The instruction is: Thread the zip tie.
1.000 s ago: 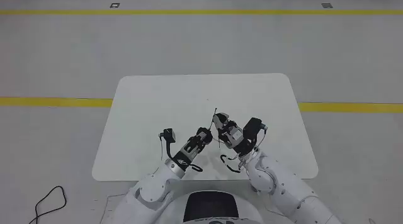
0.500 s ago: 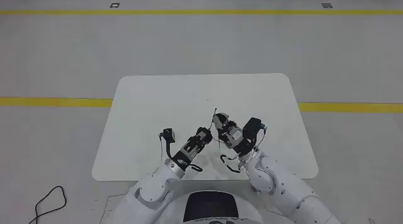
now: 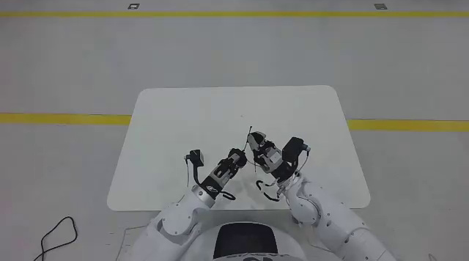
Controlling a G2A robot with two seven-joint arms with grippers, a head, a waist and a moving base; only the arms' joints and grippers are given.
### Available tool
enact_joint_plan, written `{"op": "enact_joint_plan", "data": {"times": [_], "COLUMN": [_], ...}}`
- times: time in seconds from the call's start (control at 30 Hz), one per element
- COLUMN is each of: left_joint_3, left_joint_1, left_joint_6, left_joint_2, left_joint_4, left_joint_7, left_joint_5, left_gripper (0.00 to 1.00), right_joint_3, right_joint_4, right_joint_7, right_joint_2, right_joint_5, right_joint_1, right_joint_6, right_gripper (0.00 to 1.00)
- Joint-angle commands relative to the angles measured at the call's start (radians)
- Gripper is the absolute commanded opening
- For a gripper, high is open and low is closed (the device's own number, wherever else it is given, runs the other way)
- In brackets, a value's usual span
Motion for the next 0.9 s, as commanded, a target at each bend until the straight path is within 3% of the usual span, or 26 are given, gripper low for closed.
{"op": "enact_joint_plan", "data": {"times": [0.0,0.87], "left_joint_3": [0.0,0.0], "left_joint_1": [0.0,0.002], "left_joint_6": [0.0,0.0], "left_joint_2": [0.0,-0.001], "left_joint_4": [0.0,-0.002], "left_joint_7": [0.0,0.002], "left_joint_5": [0.0,0.001], "left_gripper": [0.0,0.0], "right_joint_3": [-0.002,-0.035], "right_joint_4": [-0.001,-0.001], "right_joint_7": [-0.001,-0.01], "right_joint_2": [0.0,0.01], "right_joint_5": [0.0,0.012], "right_joint_1": [0.001,0.017], "right_joint_6": [0.0,0.0], "right_gripper": [0.0,0.0]}}
